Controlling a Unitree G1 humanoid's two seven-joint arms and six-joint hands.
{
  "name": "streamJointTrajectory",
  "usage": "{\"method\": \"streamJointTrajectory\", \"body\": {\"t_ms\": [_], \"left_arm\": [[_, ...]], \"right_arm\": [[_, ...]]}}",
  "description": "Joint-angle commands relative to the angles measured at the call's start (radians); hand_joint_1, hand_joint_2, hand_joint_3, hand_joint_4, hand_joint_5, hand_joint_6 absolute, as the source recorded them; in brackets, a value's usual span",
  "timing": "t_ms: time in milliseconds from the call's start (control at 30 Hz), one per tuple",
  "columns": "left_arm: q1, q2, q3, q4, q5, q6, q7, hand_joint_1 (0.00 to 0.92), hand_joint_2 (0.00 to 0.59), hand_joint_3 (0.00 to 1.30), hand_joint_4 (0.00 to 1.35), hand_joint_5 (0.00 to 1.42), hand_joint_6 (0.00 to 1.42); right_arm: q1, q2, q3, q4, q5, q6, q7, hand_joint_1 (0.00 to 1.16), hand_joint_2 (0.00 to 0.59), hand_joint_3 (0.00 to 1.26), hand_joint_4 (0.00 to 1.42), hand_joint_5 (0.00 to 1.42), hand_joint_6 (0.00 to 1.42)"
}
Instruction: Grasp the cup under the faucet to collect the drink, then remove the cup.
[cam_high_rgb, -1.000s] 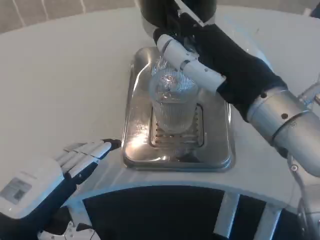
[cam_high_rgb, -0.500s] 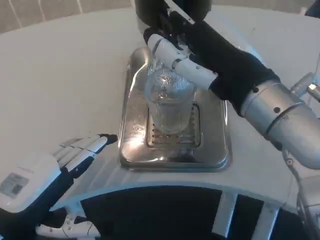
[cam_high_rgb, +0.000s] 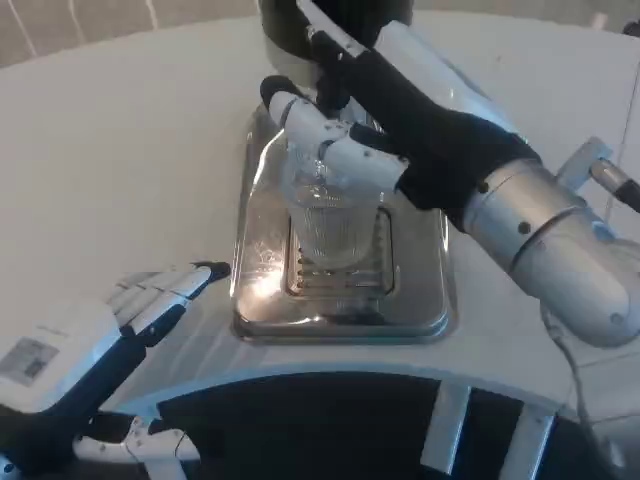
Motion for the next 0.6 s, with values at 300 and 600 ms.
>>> {"method": "streamJointTrajectory", "body": {"t_ms": [300, 600], "left_arm": [[-0.022, -0.016, -0.041, -0.002, -0.014, 0.030, -0.019, 0.093, 0.068, 0.09, 0.05, 0.12, 0.14], [-0.023, -0.039, -0.037, -0.041, -0.068, 0.077, -0.075, 0.093, 0.068, 0.09, 0.05, 0.12, 0.14]], "right_arm": [[0.020, -0.039, 0.077, -0.026, -0.097, -0.069, 0.068, 0.04, 0.494, 0.00, 0.00, 0.00, 0.00], [0.055, -0.043, 0.083, -0.046, -0.150, -0.108, 0.095, 0.03, 0.498, 0.00, 0.00, 0.00, 0.00]]}}
